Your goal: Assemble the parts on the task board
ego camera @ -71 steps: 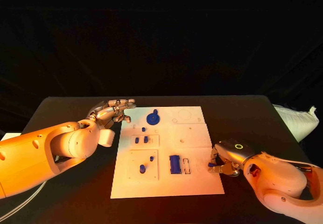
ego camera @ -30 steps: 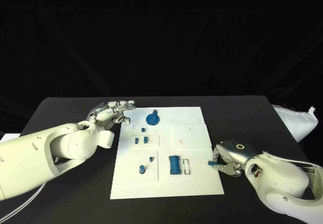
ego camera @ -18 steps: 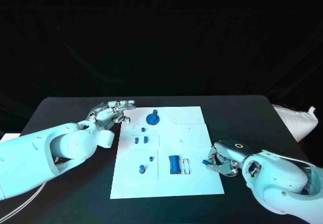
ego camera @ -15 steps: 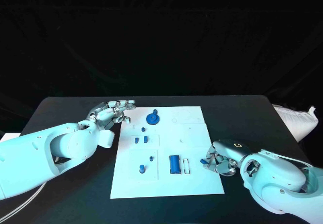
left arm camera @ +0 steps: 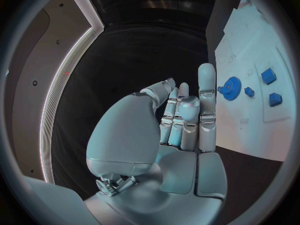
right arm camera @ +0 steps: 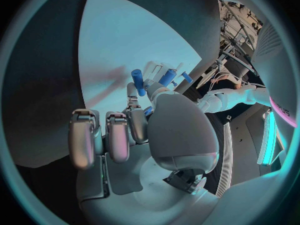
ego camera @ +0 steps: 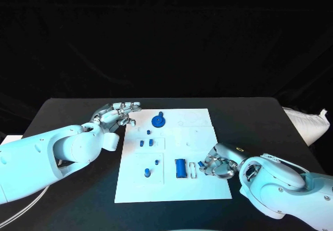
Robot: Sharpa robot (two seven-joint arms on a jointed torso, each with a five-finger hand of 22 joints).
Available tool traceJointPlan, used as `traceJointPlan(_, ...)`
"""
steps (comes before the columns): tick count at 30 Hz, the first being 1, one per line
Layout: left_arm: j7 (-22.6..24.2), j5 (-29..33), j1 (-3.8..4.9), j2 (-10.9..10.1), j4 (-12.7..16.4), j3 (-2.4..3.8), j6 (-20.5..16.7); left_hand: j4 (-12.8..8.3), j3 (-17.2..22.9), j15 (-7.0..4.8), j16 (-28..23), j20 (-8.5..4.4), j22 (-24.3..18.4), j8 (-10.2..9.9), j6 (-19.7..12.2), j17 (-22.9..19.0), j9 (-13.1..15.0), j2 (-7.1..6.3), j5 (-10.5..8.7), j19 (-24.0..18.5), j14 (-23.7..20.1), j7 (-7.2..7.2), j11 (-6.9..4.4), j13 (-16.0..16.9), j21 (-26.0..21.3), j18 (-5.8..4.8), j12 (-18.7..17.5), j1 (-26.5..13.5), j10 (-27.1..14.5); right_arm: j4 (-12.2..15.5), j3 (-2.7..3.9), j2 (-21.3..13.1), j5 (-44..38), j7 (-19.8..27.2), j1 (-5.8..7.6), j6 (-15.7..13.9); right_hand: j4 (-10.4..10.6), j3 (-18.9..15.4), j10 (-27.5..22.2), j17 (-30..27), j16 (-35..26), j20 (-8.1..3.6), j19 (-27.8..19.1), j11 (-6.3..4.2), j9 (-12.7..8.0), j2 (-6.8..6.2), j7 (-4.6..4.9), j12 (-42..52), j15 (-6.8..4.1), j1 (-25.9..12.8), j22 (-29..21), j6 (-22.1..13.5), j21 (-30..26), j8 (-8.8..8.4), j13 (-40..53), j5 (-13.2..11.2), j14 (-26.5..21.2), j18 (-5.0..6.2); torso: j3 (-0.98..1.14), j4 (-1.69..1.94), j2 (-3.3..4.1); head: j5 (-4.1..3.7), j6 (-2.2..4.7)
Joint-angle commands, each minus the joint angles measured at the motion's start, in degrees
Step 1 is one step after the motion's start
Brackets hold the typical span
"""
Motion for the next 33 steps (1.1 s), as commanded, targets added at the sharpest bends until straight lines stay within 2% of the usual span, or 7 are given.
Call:
traceJointPlan(1, 0.44, -0.23, 0.02, 0.04, 0.21, 0.04, 0.92, -0.34, 0.05, 0.13, 0.01, 0.14, -0.09, 0.39, -0.24, -0.05, -0.01, 0.13, 0.15, -0.16, -0.23, 0.04, 0.15, -0.09, -0.26, 0.58, 0.34, -0.04, -0.37, -0.54, -0.04, 1.02, 4.89, -0.96, -0.16, -1.89, 0.09, -0.68, 2.85, 10.99, 0.26, -0.32, 3.54, -0.42, -0.02, 0.02, 0.08, 0.42, -0.38, -0.79, 9.27, 0.43, 0.39, -0.20, 7.53, 1.38, 5.08, -0.85, 0.05, -0.02, 0.02, 0.18, 0.04)
traceJointPlan(14, 0.40, -0.23, 0.02, 0.05, 0.37, 0.04, 1.00, -0.34, 0.05, 0.13, 0.01, 0.14, -0.09, 0.39, -0.24, -0.05, -0.01, 0.13, 0.15, -0.16, -0.23, 0.04, 0.15, -0.09, -0.26, 0.58, 0.34, -0.04, -0.37, -2.04, -0.05, 3.89, 8.03, -1.30, -0.28, -1.89, 0.64, -2.59, 3.21, 11.28, 0.43, -0.40, 3.68, -0.53, 0.25, 0.33, -0.05, 1.75, -0.47, -2.70, 9.60, 0.93, 0.66, -0.18, 8.29, 3.61, 5.14, -0.93, 0.07, -0.08, 0.03, 0.41, -0.14)
traceJointPlan(25, 0.38, -0.23, 0.02, 0.08, 0.38, 0.04, 1.02, -0.34, 0.05, 0.13, 0.01, 0.14, -0.09, 0.39, -0.24, -0.05, -0.01, 0.13, 0.15, -0.16, -0.23, 0.04, 0.15, -0.09, -0.26, 0.58, 0.34, -0.04, -0.37, -2.37, -0.05, 4.69, 8.51, -1.35, -0.35, -0.15, 1.03, -3.87, 3.28, 11.43, 0.52, -0.50, 3.75, -0.75, 0.61, 0.66, -0.34, 1.71, -0.63, -3.87, 9.77, 1.74, 0.79, 0.17, 8.35, 4.08, 5.17, -0.97, 0.08, -0.08, 0.01, 0.52, -0.26)
traceJointPlan(33, 0.37, -0.23, 0.02, 0.08, 0.39, 0.04, 1.05, -0.36, 0.01, 0.14, 0.02, 0.16, -0.09, 0.51, -0.18, -0.12, 0.02, 0.13, 0.12, -0.18, -0.25, 0.03, 0.16, -0.09, -0.27, 0.58, 0.49, -0.07, -0.48, -2.27, -0.05, 4.96, 8.24, -1.28, -0.38, -0.08, 1.20, -4.38, 3.29, 11.48, 0.54, -0.57, 3.79, -0.84, 0.77, 0.72, -0.46, 1.58, -0.70, -4.33, 9.87, 1.98, 0.87, 0.29, 8.30, 4.12, 5.18, -0.99, 0.05, -0.09, 0.00, 0.56, -0.27)
